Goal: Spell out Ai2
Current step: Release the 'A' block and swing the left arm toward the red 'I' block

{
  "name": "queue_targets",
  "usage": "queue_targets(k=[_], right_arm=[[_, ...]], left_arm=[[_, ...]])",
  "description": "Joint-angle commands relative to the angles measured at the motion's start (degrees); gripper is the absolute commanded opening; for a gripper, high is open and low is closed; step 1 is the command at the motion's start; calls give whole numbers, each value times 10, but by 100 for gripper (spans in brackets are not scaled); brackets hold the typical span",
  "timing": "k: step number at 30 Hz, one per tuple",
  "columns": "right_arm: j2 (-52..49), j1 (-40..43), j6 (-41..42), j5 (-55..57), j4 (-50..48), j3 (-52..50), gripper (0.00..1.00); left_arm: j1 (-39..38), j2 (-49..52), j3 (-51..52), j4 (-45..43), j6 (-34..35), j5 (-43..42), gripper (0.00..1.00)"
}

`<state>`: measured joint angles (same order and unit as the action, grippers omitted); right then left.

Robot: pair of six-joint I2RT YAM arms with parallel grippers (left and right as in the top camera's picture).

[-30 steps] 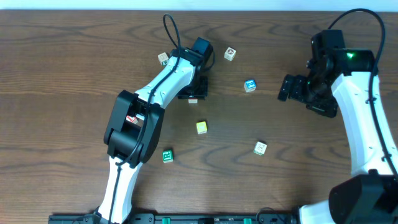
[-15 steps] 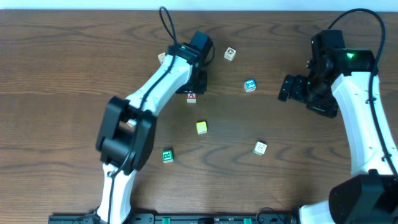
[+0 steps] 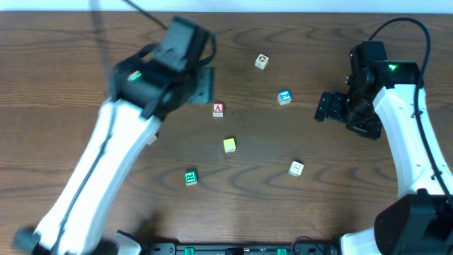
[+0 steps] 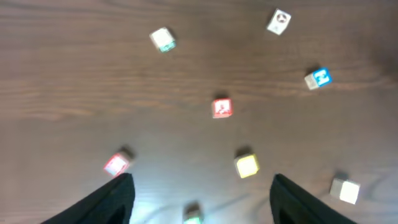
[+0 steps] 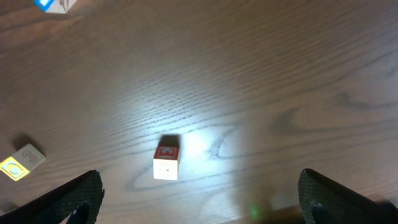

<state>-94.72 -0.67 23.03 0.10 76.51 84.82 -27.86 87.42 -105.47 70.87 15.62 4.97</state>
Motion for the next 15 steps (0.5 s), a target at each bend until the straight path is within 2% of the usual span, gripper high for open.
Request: queue_targets(k=[1,4,6,8,9,13,15], right_arm=[[7,-6,-7,10,-8,-4,99],[12,-13,-14,10,-15,-4,99],[18,-19,-25,10,-15,-4,99],[24,-24,-25,10,-12,-4,99],[28,-26,-25,10,-11,-4,99],[38,-31,-24,4,-4,-4,99],[42,-33,-24,3,4,-4,99]], left_arm=[[2,-62,-16,47,-21,58,73],[2,-127,-16,103,-20,82,72],[2,-169,-16,135,6,106,72],[2,-209,-16,166,39,115,79],[2,-228,-16,180,61,115,82],[2,-276,-16,249,187,116,85],[2,-295,-6,259,227,76,84]])
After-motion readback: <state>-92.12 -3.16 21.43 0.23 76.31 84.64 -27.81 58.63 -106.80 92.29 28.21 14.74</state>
